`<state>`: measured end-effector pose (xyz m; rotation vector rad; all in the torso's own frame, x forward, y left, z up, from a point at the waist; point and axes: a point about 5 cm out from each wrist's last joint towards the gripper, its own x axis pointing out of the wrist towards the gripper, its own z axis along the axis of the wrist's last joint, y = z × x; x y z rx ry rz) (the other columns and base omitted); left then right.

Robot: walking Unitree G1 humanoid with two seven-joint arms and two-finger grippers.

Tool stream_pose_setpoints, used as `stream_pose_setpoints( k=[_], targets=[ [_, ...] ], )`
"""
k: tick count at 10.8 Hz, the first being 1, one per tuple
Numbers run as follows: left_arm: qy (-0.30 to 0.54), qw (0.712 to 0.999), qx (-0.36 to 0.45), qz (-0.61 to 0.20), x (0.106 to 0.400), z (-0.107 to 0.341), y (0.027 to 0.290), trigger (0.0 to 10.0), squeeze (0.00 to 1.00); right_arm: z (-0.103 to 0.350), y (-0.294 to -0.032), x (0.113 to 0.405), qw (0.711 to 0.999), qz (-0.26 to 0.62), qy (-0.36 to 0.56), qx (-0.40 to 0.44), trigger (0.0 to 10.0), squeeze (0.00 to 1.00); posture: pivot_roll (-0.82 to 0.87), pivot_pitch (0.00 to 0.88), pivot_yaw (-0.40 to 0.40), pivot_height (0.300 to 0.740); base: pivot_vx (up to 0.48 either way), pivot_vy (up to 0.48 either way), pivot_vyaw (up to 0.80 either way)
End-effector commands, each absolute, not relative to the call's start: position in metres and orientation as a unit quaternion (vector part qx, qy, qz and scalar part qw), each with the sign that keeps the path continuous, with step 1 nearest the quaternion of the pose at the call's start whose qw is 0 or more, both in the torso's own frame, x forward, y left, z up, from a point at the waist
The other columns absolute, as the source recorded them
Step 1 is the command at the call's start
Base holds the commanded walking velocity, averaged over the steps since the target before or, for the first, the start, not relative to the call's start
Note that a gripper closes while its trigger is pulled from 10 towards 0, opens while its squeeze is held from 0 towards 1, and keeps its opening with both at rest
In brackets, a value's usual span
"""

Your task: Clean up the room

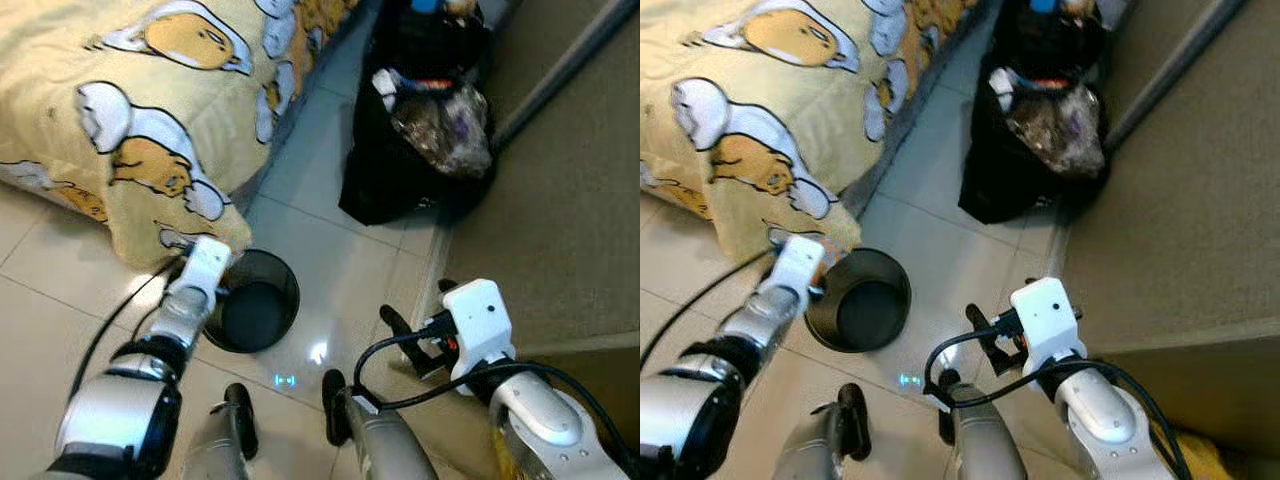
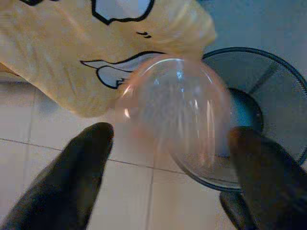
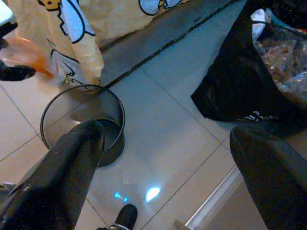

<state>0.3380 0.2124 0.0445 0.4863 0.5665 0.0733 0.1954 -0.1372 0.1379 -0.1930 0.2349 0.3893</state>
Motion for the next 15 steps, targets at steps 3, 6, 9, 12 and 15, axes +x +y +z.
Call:
stream_pose_setpoints(
  k=[3, 6, 9, 12, 15],
  targets=[
    [0.269, 0.930, 0.250, 0.036, 0.341, 0.050, 0.215, 10.0, 1.00, 0.137, -0.140, 0.193, 0.971, 0.183, 0.128, -0.092, 10.0, 0.00, -0.42, 0.374, -0.075, 0.740, 0.000, 0.000, 0.00],
    [0.207, 0.957, 0.199, -0.048, 0.354, 0.066, 0.193, 10.0, 0.00, 0.134, -0.140, 0.208, 0.975, 0.170, 0.121, -0.082, 10.0, 0.00, -0.36, 0.332, -0.057, 0.740, 0.000, 0.000, 0.00],
    [0.053, 0.986, 0.115, -0.107, 0.352, 0.099, 0.178, 10.0, 0.00, 0.127, -0.141, 0.237, 0.981, 0.144, 0.099, -0.079, 10.0, 0.00, -0.25, 0.208, -0.017, 0.740, 0.000, 0.000, 0.00],
    [-0.062, 0.981, 0.131, -0.130, 0.325, 0.138, 0.181, 10.0, 0.00, 0.118, -0.159, 0.259, 0.993, 0.084, 0.058, -0.052, 10.0, 0.00, -0.16, 0.079, 0.010, 0.740, 0.000, 0.000, 0.00],
    [-0.080, 0.984, 0.103, -0.118, 0.276, 0.142, 0.175, 10.0, 0.00, 0.107, -0.165, 0.272, 0.997, 0.060, 0.049, -0.021, 10.0, 0.00, -0.11, 0.000, 0.018, 0.740, 0.000, 0.000, 0.00]
  ],
)
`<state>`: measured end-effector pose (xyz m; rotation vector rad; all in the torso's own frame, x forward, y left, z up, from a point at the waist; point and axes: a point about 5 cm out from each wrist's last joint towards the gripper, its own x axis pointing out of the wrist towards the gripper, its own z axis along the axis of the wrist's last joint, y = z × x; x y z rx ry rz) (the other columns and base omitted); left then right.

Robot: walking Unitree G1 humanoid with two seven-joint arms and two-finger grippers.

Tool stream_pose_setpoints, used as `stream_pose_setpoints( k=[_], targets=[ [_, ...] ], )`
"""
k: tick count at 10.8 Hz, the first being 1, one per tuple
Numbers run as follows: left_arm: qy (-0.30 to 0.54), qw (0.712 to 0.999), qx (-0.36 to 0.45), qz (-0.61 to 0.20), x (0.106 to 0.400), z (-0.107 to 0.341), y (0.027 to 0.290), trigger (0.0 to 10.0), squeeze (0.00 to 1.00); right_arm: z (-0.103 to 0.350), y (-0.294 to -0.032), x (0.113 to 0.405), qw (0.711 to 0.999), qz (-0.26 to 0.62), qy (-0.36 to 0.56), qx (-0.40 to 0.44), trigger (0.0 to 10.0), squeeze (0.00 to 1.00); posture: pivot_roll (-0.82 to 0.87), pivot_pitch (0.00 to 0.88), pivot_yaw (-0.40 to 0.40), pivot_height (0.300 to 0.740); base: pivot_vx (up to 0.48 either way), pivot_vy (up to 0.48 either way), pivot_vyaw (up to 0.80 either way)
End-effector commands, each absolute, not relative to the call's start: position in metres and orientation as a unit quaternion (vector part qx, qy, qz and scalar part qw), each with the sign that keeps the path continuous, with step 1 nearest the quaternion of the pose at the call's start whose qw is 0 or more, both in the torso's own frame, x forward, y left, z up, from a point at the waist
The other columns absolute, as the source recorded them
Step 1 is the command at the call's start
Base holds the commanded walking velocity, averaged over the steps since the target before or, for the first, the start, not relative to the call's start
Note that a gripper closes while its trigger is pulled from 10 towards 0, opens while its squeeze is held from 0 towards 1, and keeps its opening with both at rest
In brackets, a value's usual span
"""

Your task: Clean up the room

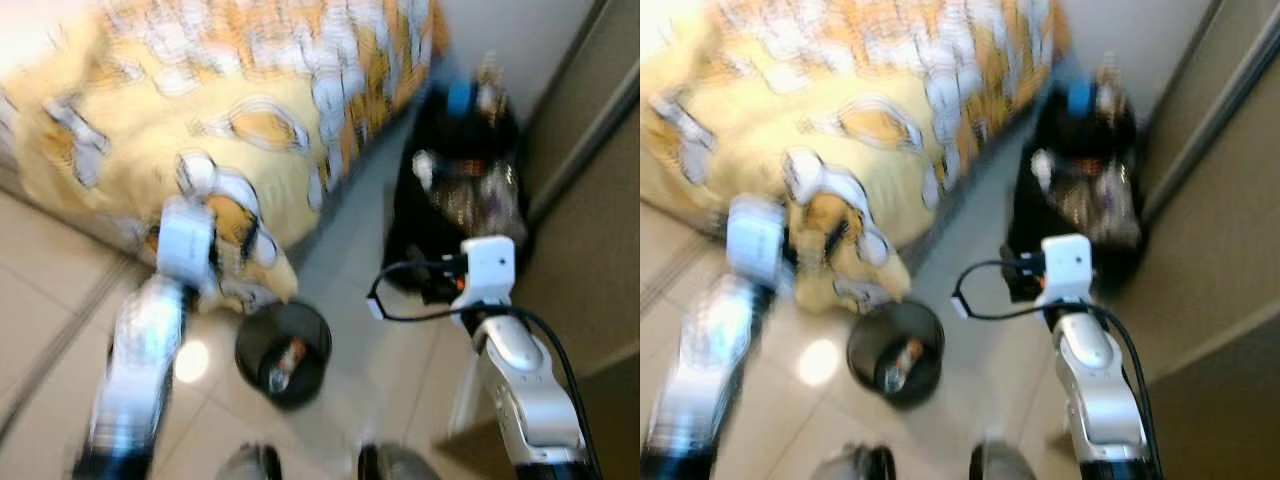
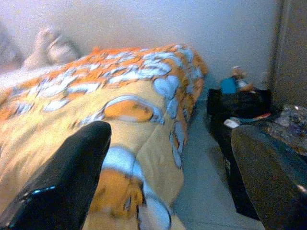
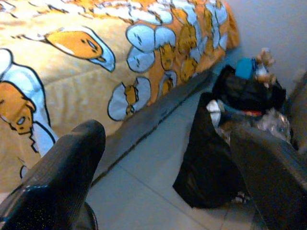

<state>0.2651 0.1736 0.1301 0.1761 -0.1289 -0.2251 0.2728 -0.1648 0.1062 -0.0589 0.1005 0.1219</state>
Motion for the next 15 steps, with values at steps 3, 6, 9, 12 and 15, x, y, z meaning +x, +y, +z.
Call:
stream_pose_setpoints(
  k=[3, 6, 9, 12, 15],
  targets=[
    [-0.031, 0.996, 0.023, -0.086, 0.277, 0.126, 0.169, 10.0, 0.00, 0.101, -0.158, 0.285, 0.996, 0.071, 0.051, -0.023, 10.0, 0.00, -0.10, 0.000, 0.009, 0.740, -0.134, 0.089, -0.23],
    [-0.011, 0.995, 0.038, -0.091, 0.284, 0.127, 0.170, 10.0, 0.00, 0.096, -0.156, 0.295, 0.995, 0.077, 0.050, -0.035, 10.0, 0.00, -0.12, 0.000, 0.012, 0.740, -0.416, 0.177, -0.69],
    [-0.005, 0.994, 0.046, -0.099, 0.285, 0.125, 0.164, 10.0, 0.00, 0.091, -0.151, 0.296, 0.994, 0.091, 0.049, -0.046, 10.0, 0.00, -0.13, 0.000, 0.013, 0.740, -0.087, 0.000, 0.00],
    [0.005, 0.996, 0.025, -0.088, 0.287, 0.124, 0.162, 10.0, 0.00, 0.091, -0.155, 0.300, 0.994, 0.088, 0.047, -0.049, 10.0, 0.00, -0.13, 0.000, 0.013, 0.740, -0.082, 0.000, 0.00],
    [0.017, 0.996, 0.034, -0.081, 0.293, 0.119, 0.165, 10.0, 0.00, 0.091, -0.155, 0.303, 0.994, 0.089, 0.046, -0.048, 10.0, 0.00, -0.13, 0.000, 0.011, 0.740, -0.351, 0.328, 0.00]
  ],
)
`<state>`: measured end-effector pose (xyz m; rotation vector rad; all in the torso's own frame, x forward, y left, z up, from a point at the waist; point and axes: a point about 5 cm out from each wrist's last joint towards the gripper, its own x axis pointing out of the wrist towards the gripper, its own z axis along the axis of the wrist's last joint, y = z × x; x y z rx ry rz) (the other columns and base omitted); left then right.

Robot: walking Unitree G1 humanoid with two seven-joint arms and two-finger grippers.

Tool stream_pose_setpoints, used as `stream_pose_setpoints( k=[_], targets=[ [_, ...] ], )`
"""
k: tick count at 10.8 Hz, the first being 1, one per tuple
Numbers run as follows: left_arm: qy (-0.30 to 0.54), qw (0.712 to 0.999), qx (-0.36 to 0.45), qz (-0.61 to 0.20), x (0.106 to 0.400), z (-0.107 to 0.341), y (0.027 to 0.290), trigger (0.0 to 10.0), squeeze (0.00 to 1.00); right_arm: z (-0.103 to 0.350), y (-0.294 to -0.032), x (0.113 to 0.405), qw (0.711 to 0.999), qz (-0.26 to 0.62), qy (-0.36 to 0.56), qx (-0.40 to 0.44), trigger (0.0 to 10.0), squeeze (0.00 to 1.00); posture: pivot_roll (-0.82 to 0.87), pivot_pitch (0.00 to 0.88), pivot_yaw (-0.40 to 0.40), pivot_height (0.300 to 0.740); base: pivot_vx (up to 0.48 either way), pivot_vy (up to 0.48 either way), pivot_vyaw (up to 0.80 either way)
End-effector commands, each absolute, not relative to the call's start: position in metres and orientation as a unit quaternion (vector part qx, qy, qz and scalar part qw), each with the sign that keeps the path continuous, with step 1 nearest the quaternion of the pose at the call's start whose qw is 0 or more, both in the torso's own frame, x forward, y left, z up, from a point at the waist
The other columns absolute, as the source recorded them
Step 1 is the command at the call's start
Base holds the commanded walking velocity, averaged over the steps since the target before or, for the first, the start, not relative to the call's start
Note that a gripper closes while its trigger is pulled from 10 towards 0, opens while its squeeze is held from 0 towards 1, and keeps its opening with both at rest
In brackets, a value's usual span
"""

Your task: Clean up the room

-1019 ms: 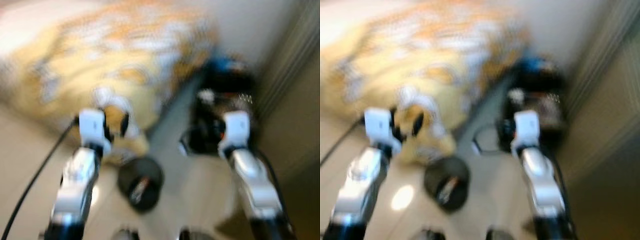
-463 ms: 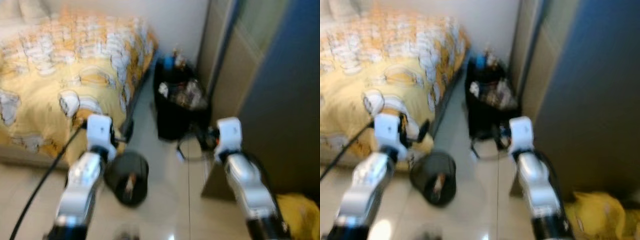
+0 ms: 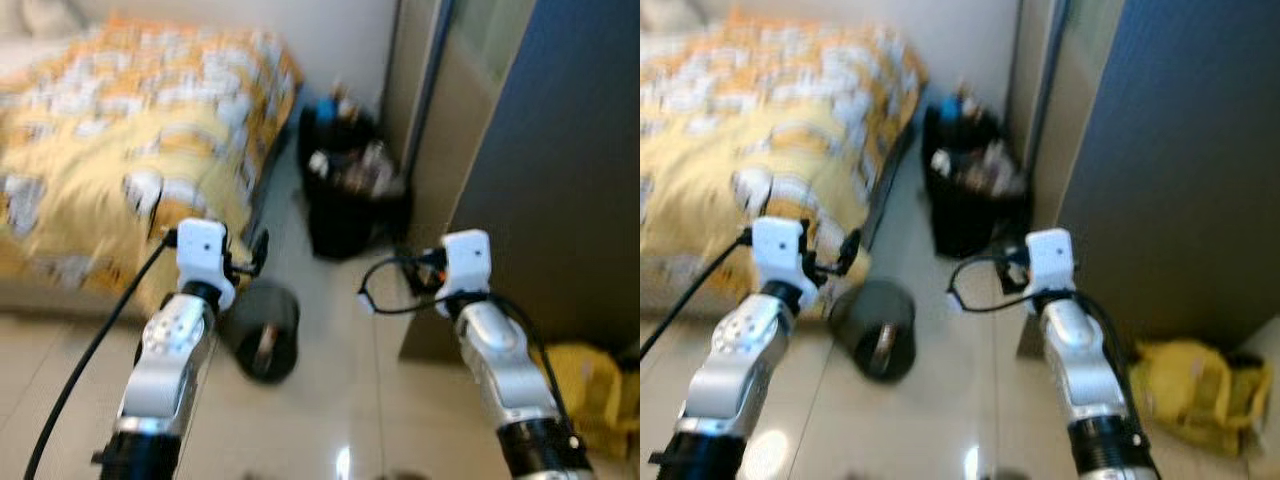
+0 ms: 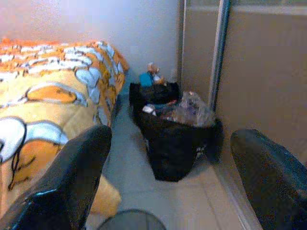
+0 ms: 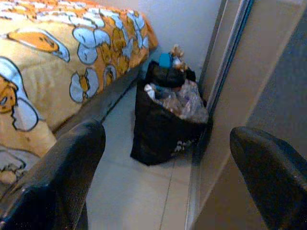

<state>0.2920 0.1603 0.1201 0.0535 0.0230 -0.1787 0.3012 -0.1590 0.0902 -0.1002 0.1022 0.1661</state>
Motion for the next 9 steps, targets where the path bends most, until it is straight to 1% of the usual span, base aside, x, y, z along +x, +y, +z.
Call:
stream_pose_setpoints(
  k=[1, 3, 4, 5, 7, 8, 9],
  targets=[
    [0.021, 0.996, 0.026, -0.080, 0.2939, 0.1183, 0.1651, 10.0, 0.00, 0.0908, -0.1547, 0.3019, 0.993, 0.092, 0.046, -0.049, 10.0, 0.00, -0.13, 0.000, 0.012, 0.740, -0.304, 0.375, 0.00],
    [0.026, 0.996, 0.021, -0.077, 0.2973, 0.1172, 0.1668, 10.0, 0.00, 0.0894, -0.1567, 0.3004, 0.993, 0.091, 0.049, -0.050, 10.0, 0.00, -0.14, 0.000, 0.013, 0.740, -0.279, 0.392, 0.00],
    [0.021, 0.997, 0.039, -0.070, 0.2991, 0.1177, 0.1690, 10.0, 0.00, 0.0885, -0.1572, 0.2996, 0.993, 0.091, 0.050, -0.051, 10.0, 0.00, -0.14, 0.000, 0.013, 0.740, 0.000, 0.461, 0.00],
    [0.012, 0.996, 0.052, -0.068, 0.2997, 0.1194, 0.1695, 10.0, 0.00, 0.0884, -0.1573, 0.2995, 0.993, 0.091, 0.051, -0.052, 10.0, 0.00, -0.14, 0.000, 0.013, 0.740, 0.000, 0.000, 0.00],
    [0.011, 0.996, 0.051, -0.067, 0.3015, 0.1208, 0.1682, 10.0, 0.00, 0.0872, -0.1566, 0.2986, 0.993, 0.093, 0.052, -0.053, 10.0, 0.00, -0.14, 0.000, 0.013, 0.740, 0.000, 0.000, 0.00],
    [0.008, 0.995, 0.069, -0.065, 0.3027, 0.1208, 0.1682, 10.0, 0.00, 0.0868, -0.1565, 0.2990, 0.993, 0.095, 0.054, -0.054, 10.0, 0.00, -0.15, 0.000, 0.015, 0.740, 0.000, 0.000, 0.00],
    [0.011, 0.997, 0.046, -0.058, 0.3032, 0.1186, 0.1696, 10.0, 0.00, 0.0863, -0.1559, 0.2991, 0.992, 0.096, 0.055, -0.055, 10.0, 0.00, -0.15, 0.000, 0.015, 0.740, 0.360, 0.000, 0.00]
  ],
)
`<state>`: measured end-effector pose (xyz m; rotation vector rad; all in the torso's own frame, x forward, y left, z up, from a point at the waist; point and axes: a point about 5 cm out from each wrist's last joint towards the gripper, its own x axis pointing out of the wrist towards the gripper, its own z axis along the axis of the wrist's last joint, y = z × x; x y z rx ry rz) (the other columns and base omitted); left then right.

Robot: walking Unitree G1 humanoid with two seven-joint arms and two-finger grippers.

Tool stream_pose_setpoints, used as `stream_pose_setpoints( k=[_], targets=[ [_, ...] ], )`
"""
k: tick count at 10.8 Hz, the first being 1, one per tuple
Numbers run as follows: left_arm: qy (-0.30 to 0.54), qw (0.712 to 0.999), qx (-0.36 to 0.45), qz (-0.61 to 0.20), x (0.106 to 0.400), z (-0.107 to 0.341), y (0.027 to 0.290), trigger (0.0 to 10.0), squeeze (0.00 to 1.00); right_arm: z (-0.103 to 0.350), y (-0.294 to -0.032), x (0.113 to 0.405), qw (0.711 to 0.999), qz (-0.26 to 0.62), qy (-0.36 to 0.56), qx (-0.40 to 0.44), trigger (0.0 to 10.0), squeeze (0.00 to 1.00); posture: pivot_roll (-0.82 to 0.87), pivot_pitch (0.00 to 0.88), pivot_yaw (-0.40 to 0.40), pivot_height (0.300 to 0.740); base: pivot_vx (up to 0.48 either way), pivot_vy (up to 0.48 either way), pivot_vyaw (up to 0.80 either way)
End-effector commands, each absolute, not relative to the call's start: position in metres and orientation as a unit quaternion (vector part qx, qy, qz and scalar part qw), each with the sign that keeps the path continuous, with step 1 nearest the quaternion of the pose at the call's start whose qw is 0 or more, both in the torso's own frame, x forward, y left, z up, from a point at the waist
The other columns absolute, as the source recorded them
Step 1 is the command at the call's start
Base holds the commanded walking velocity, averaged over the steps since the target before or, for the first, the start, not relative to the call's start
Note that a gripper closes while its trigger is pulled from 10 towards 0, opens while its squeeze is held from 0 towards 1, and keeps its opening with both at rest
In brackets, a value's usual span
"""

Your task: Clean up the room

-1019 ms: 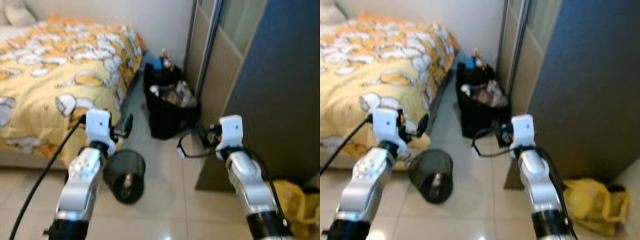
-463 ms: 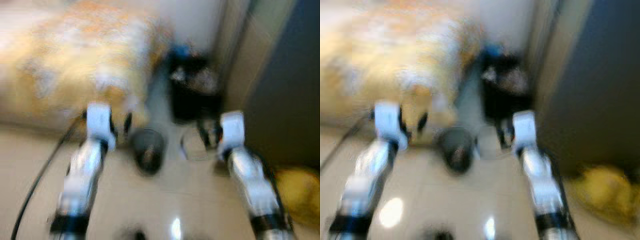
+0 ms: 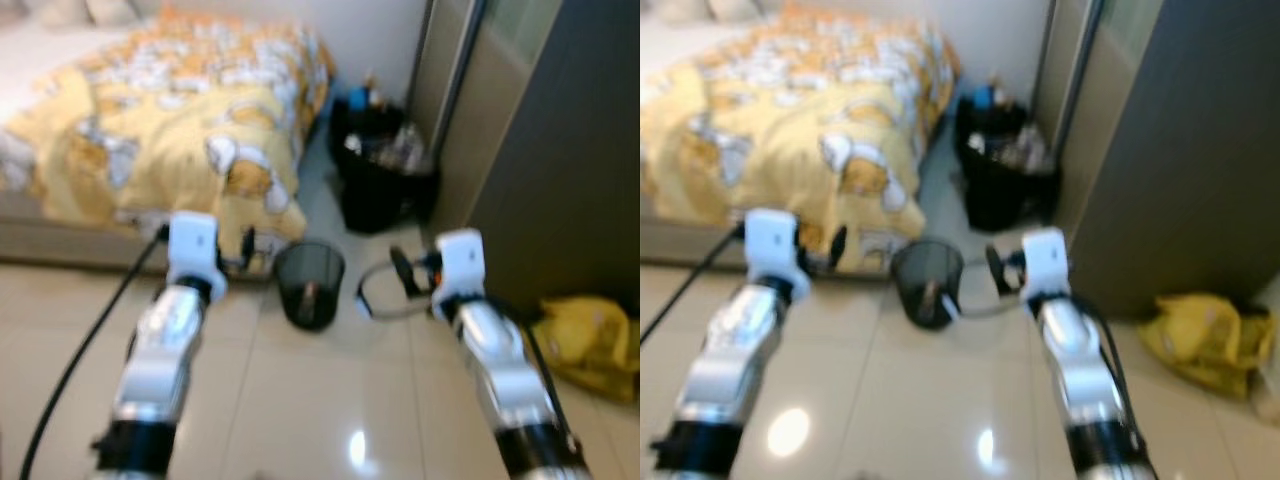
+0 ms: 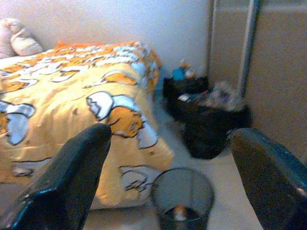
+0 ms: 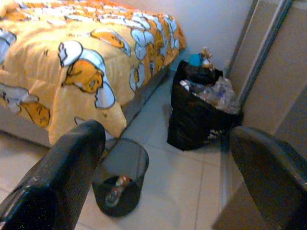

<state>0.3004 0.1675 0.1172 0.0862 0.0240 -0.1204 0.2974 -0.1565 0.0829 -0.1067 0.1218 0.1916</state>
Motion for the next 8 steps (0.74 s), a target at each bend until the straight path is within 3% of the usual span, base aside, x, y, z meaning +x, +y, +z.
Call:
stream_pose_setpoints(
  k=[1, 8],
  targets=[
    [0.010, 0.998, 0.034, -0.058, 0.3038, 0.1184, 0.1697, 10.0, 0.00, 0.0863, -0.1552, 0.2994, 0.992, 0.098, 0.055, -0.055, 10.0, 0.00, -0.15, 0.000, 0.016, 0.740, 0.398, 0.270, 0.00],
    [0.020, 0.998, 0.041, -0.053, 0.3120, 0.1186, 0.1719, 10.0, 0.00, 0.0836, -0.1495, 0.2974, 0.992, 0.104, 0.057, -0.051, 10.0, 0.00, -0.14, 0.000, 0.025, 0.740, 0.360, 0.315, 0.00]
  ],
)
